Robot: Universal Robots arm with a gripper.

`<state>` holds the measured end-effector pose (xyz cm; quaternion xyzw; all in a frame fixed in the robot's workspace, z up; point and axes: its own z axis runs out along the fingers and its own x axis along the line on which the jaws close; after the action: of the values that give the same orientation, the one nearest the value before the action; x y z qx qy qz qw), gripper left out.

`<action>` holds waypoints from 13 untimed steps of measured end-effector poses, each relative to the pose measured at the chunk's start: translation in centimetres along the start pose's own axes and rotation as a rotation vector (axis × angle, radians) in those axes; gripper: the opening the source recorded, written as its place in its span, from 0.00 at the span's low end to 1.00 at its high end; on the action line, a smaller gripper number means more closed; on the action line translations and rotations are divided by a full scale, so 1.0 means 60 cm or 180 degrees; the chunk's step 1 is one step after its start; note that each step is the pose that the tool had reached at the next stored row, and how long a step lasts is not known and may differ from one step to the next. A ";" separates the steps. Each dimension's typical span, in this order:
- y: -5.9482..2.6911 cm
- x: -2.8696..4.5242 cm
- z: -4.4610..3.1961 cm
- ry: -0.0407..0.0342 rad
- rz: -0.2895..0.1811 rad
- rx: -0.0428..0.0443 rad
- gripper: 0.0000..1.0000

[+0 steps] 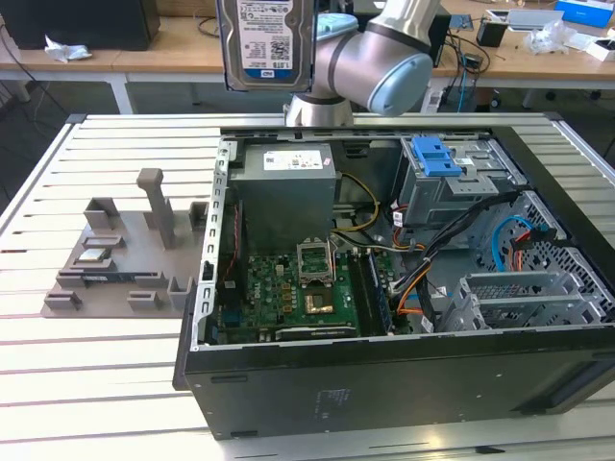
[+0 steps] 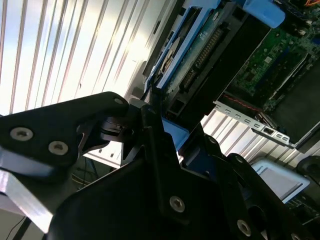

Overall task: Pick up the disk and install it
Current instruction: 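Pick up the disk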

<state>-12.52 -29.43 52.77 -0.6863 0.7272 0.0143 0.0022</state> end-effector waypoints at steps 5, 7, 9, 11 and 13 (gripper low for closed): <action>-0.026 -0.002 0.000 0.0000 0.0000 -0.0001 0.37; -0.033 -0.002 -0.001 0.0000 0.0000 -0.0001 0.37; -0.040 -0.002 -0.001 0.0000 0.0000 -0.0001 0.37; -0.051 -0.003 -0.001 0.0001 0.0000 -0.0002 0.37; -0.054 0.003 -0.001 0.0000 0.0000 -0.0001 0.37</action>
<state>-9.30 -29.82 52.74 -0.6863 0.7272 0.0145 0.0020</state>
